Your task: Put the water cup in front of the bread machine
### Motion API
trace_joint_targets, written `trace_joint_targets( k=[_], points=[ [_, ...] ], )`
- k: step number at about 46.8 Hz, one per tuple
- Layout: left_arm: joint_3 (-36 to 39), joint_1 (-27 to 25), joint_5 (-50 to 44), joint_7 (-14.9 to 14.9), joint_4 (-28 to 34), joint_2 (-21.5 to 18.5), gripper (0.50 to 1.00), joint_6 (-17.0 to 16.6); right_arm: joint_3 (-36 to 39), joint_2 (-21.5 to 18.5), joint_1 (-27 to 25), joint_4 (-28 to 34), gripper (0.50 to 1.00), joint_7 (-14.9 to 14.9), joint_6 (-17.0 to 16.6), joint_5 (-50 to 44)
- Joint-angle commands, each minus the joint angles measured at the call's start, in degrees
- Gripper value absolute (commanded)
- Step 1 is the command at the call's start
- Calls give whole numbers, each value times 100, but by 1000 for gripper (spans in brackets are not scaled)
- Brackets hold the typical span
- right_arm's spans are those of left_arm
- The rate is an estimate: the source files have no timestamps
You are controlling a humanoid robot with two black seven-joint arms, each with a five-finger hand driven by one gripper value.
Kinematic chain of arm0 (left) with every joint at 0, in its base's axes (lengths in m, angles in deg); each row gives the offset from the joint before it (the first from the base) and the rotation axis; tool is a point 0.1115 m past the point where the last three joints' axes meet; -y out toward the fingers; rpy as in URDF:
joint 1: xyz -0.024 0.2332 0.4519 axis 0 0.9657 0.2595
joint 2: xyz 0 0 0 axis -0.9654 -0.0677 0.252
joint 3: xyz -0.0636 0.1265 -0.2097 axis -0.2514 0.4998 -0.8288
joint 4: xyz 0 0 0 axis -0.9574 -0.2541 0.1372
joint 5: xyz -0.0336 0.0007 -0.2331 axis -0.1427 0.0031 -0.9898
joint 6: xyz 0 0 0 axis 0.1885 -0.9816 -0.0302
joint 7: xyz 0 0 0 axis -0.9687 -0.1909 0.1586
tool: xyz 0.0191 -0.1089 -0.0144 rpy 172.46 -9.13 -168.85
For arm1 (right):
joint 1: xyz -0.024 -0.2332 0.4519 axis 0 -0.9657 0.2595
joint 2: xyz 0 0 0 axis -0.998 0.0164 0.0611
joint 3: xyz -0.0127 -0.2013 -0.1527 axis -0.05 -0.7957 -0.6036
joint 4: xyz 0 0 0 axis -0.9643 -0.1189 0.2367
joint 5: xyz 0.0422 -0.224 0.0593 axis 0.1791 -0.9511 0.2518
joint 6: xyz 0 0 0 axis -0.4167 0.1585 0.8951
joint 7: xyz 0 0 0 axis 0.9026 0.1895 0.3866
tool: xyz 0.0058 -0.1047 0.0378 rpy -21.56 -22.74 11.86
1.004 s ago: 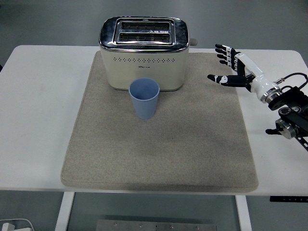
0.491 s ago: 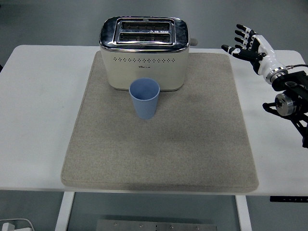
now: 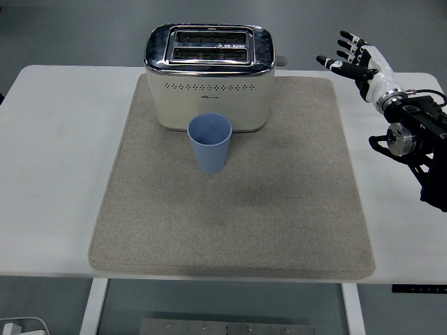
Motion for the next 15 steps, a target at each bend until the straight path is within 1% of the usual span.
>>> trace_joint_targets(
  k=[1, 15],
  points=[
    [0, 0, 1, 0, 0, 0, 1000, -3, 2, -2, 11, 0, 936, -5, -12, 27],
    [0, 0, 1, 0, 0, 0, 1000, 6, 2, -37, 126, 18, 936, -22, 41, 27]
  ],
)
